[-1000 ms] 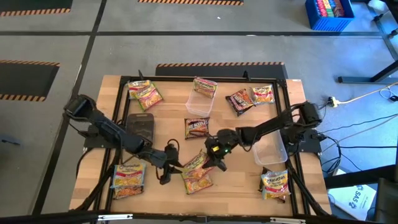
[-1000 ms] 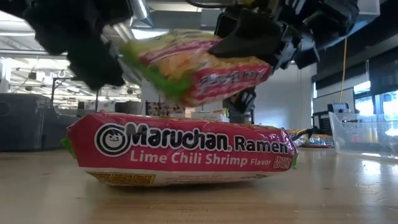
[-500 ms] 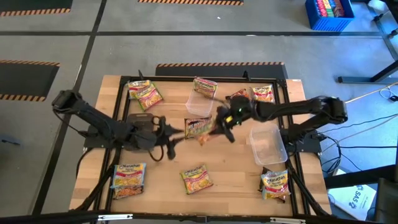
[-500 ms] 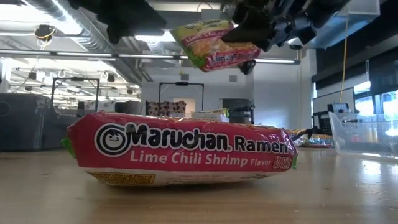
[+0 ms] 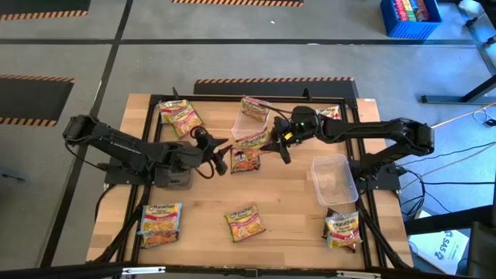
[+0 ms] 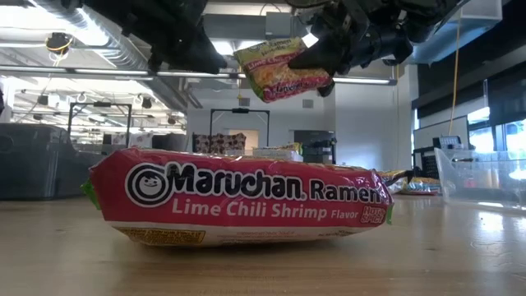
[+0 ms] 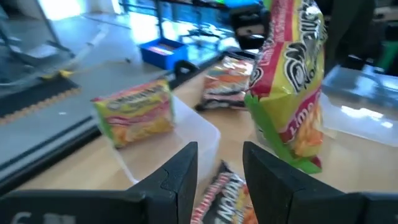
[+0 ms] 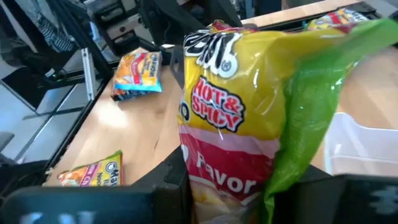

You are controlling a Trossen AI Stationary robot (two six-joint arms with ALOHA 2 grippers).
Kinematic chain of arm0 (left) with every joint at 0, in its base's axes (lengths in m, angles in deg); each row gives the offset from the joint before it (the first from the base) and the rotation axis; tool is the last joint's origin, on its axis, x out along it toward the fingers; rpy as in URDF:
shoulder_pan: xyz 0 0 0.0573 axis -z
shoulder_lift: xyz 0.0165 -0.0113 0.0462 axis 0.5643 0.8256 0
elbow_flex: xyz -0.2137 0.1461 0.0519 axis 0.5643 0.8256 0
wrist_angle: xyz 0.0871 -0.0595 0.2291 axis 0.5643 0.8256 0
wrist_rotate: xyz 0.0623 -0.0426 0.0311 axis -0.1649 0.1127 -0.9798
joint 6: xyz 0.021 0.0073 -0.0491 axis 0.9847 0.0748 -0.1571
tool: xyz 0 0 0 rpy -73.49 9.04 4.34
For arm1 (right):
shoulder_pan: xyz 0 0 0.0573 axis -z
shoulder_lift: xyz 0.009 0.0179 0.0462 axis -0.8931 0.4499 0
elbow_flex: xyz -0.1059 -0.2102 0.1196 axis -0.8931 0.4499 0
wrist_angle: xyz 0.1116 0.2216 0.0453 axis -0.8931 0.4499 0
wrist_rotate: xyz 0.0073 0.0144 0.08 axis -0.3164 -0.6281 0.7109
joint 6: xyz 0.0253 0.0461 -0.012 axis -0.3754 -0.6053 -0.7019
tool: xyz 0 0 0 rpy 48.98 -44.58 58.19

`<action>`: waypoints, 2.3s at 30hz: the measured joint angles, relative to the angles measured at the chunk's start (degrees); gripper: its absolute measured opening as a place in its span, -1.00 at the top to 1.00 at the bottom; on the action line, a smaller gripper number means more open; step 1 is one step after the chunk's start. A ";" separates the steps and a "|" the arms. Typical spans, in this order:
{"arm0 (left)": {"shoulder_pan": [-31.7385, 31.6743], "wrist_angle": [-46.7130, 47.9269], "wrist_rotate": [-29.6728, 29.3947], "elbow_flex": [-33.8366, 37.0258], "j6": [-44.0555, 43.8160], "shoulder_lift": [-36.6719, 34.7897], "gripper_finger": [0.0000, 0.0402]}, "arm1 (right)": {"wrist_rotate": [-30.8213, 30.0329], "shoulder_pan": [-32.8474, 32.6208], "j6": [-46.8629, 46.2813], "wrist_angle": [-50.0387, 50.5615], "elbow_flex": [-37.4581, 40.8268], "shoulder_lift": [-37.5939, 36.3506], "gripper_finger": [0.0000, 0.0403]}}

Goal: Sort Maruchan noodles
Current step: Put the bottom green noodle pack into the top transparent bin

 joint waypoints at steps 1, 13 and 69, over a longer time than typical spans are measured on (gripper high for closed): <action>-0.20 -0.61 0.66 -0.05 -0.04 -0.05 0.39 | 0.06 0.01 0.64 0.04 0.01 0.00 0.47; -4.91 18.24 7.29 -12.69 1.34 -0.08 0.02 | 0.34 2.12 3.88 1.02 -0.01 -4.65 0.47; -0.89 -14.75 20.01 -0.72 5.10 2.63 -0.31 | -14.32 -14.23 6.71 -28.09 -0.01 6.56 0.47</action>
